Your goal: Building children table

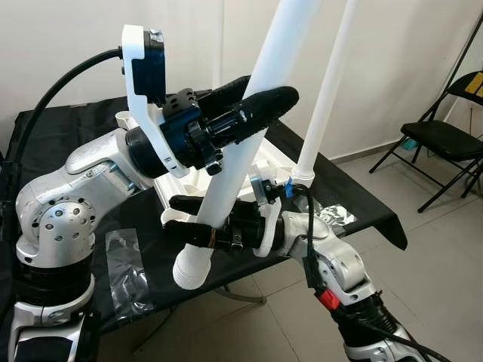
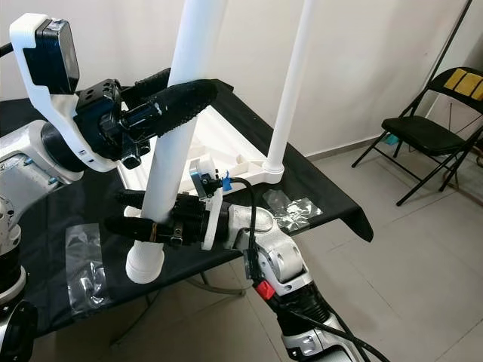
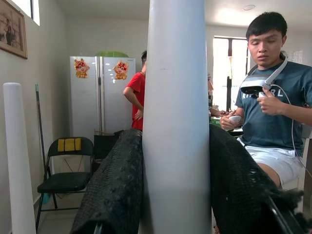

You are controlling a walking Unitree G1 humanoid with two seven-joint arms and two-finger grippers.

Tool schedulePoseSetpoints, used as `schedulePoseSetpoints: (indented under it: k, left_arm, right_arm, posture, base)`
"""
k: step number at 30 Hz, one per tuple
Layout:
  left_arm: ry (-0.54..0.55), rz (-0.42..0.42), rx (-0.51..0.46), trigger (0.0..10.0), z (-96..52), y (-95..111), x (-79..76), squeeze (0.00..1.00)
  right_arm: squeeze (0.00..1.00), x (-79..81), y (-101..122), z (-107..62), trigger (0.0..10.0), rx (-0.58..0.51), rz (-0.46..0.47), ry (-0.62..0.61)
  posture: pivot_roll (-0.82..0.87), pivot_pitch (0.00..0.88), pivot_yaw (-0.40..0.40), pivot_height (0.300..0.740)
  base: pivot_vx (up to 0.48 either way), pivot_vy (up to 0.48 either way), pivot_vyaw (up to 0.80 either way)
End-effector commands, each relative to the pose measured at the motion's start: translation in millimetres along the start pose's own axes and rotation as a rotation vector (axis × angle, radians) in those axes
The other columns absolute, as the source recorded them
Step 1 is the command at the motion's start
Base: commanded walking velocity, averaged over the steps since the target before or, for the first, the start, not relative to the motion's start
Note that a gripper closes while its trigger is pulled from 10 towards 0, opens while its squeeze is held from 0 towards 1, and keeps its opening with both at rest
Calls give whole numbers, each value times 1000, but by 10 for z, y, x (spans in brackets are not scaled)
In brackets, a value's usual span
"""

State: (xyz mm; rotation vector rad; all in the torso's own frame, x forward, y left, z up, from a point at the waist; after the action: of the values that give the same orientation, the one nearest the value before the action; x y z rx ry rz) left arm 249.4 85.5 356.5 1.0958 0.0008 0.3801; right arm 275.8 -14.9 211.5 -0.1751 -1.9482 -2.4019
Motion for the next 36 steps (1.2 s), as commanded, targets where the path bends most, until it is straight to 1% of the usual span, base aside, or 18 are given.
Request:
schedulePoseSetpoints:
  k: [1,8,9,10,14,15,18,19,21,23,27,29,30,32,33,34,35,36]
  left_arm:
    - [-59,-53,-9,0,35,-47,-82,0]
    - [-55,-63,-12,0,30,-62,-78,0]
    - [-24,-65,-6,3294,28,-87,-40,831]
    - [-2,-65,-6,10000,13,-95,-4,1000]
    - [45,-65,-37,10000,-24,-38,80,1000]
    - [111,-45,-80,10000,-97,84,200,1000]
    - [157,-30,-112,10000,-155,175,280,1000]
    - [213,-5,-135,10000,-248,267,360,1000]
    - [213,-5,-135,10000,-248,267,360,1000]
    - [354,50,-157,10000,-510,399,478,1000]
    - [478,97,-161,10000,-670,446,517,1000]
    - [660,140,-169,10000,-892,440,579,1000]
    - [660,140,-169,10000,-892,440,579,1000]
    - [914,184,-85,10000,-1190,240,688,1000]
    - [914,184,-85,10000,-1190,240,688,1000]
    - [994,201,-33,10000,-1288,135,712,1000]
    - [1057,216,76,10000,-1383,-99,689,914]
    - [1057,216,76,10000,-1383,-99,689,914]
  right_arm:
    - [0,7,79,58,0,-13,-37,5]
    - [0,-6,86,63,0,-8,-54,-7]
    - [0,-24,82,60,0,-2,-63,-26]
    - [0,-56,68,51,0,8,-74,-59]
    - [0,-130,53,25,0,15,-94,-135]
    - [0,-200,71,-6,0,7,-102,-196]
    - [0,-248,85,-30,0,1,-107,-239]
    - [0,-320,116,-71,0,-10,-115,-301]
    - [0,-320,116,-71,0,-10,-115,-301]
    - [0,-462,221,-196,0,-41,-126,-413]
    - [0,-559,322,-301,0,-62,-138,-488]
    - [0,-667,498,-385,0,-97,-169,-555]
    - [0,-667,498,-385,0,-97,-169,-555]
    - [0,-747,689,-443,0,-150,-190,-619]
    - [0,-747,689,-443,0,-150,-190,-619]
    - [0,-764,742,-454,0,-166,-195,-638]
    - [0,-771,778,-461,6235,-177,-201,-657]
    - [0,-771,778,-461,6235,-177,-201,-657]
  posture:
    - [32,0,-60,740]
    - [26,0,-58,740]
    - [21,0,-57,740]
    - [16,0,-55,740]
    - [12,0,-54,740]
    - [8,0,-54,740]
    - [8,0,-54,740]
    - [6,0,-57,740]
    - [6,0,-57,740]
    - [12,0,-69,740]
    - [14,0,-75,740]
    - [19,0,-83,740]
    - [19,0,-83,740]
    - [27,4,-89,740]
    - [27,4,-89,740]
    - [27,4,-89,740]
    - [31,6,-91,740]
    - [31,6,-91,740]
  base:
    - [0,0,0]
    - [0,0,0]
    - [0,0,0]
    - [0,0,0]
    - [0,0,0]
    - [0,0,0]
    - [0,0,0]
    - [0,0,0]
    - [0,0,0]
    - [0,0,0]
    - [0,0,0]
    - [0,0,0]
    - [0,0,0]
    - [0,0,0]
    - [0,0,0]
    - [0,0,0]
    - [0,0,0]
    - [0,0,0]
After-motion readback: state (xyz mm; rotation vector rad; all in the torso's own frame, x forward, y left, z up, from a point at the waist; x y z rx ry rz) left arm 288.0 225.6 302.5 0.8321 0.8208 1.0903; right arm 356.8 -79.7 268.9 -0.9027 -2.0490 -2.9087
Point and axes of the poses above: a point about 5 cm out from each wrist's last joint towards the gripper, its own z axis pointing out of the wrist towards the gripper, its own y axis along the axis of the wrist's last joint, x = y × z, the point moved 2 cm from there along z, pointing out of the wrist towards the gripper, and after that the axes turned 7 degrees about z, right-handed, at the moved point
